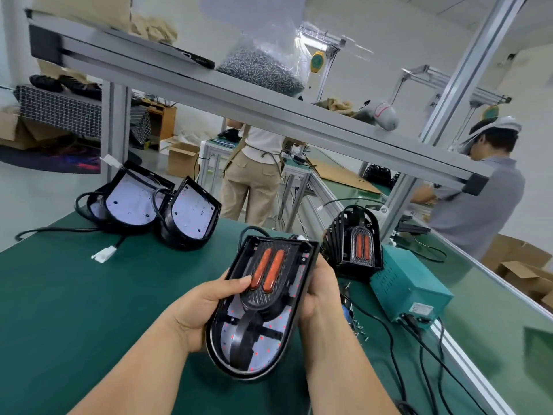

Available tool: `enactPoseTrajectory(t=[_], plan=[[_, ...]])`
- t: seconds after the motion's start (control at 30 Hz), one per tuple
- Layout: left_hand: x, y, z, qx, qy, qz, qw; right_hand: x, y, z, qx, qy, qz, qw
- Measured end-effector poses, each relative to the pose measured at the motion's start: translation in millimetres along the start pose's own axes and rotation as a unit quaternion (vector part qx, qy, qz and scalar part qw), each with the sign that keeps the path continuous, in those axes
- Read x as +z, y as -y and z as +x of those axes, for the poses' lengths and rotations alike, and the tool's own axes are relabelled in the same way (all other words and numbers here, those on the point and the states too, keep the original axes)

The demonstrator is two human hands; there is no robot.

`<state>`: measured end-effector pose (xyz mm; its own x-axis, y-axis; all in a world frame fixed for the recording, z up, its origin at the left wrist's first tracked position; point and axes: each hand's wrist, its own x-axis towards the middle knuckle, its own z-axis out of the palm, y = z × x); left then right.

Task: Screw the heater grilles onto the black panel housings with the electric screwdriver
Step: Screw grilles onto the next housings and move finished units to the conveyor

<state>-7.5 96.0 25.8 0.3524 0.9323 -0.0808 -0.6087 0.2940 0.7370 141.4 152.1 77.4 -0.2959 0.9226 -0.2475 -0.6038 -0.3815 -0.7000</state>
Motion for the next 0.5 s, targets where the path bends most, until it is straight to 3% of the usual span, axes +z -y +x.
enactPoseTrajectory(t=[0.17, 0.33, 0.5], plan=[[-2, 4, 0, -0.048, 0.011, 0.044, 0.998, -6, 2, -2, -0.035, 0.017, -0.054, 0.998], [-6, -1, 3, 0.011, 0.005, 0.049, 0.999, -10, 6, 2, -0.014, 0.018, -0.100, 0.995], [-4, -9, 9, 0.077, -0.085, 0.096, 0.989, -24, -7, -2, -0.027, 0.052, -0.078, 0.995]])
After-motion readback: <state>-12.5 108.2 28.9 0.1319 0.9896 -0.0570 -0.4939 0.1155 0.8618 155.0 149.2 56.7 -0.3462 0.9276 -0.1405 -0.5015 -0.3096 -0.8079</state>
